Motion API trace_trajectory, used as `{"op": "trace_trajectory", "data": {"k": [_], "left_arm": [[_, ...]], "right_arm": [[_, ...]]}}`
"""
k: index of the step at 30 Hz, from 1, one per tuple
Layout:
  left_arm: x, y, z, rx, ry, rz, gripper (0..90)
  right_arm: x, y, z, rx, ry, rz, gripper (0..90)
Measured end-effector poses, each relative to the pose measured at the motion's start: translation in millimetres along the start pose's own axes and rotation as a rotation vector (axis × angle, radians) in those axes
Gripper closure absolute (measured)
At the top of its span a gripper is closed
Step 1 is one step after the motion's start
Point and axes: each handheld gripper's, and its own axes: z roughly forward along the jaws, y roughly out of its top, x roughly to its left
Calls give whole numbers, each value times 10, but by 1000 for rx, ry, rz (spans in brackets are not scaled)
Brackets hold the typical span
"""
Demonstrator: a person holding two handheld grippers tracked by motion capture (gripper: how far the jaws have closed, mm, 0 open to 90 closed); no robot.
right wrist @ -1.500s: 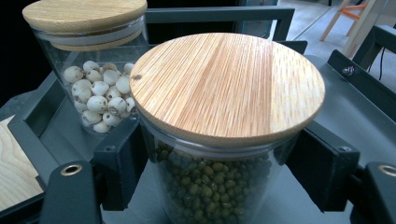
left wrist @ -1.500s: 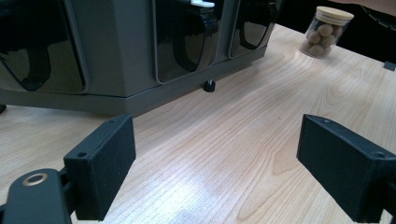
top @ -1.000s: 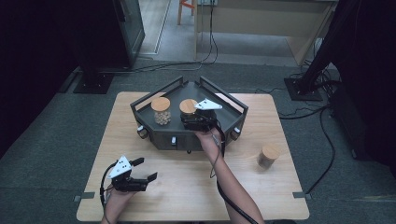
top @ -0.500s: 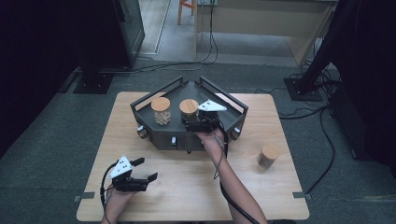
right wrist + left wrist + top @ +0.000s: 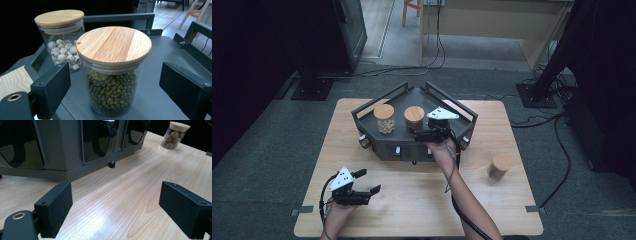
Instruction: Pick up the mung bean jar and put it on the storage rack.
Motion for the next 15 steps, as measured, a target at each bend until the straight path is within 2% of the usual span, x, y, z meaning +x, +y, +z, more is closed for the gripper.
{"op": "trace_trajectory", "data": {"k": [6, 15], "left_arm": [[-1, 6, 5, 4, -1, 5, 116], [-2, 4, 4, 3, 1, 5, 116]], "right_arm": [[-11, -9, -63, -7, 16, -11, 100], [-25, -56, -161, -16, 15, -13, 100]]}}
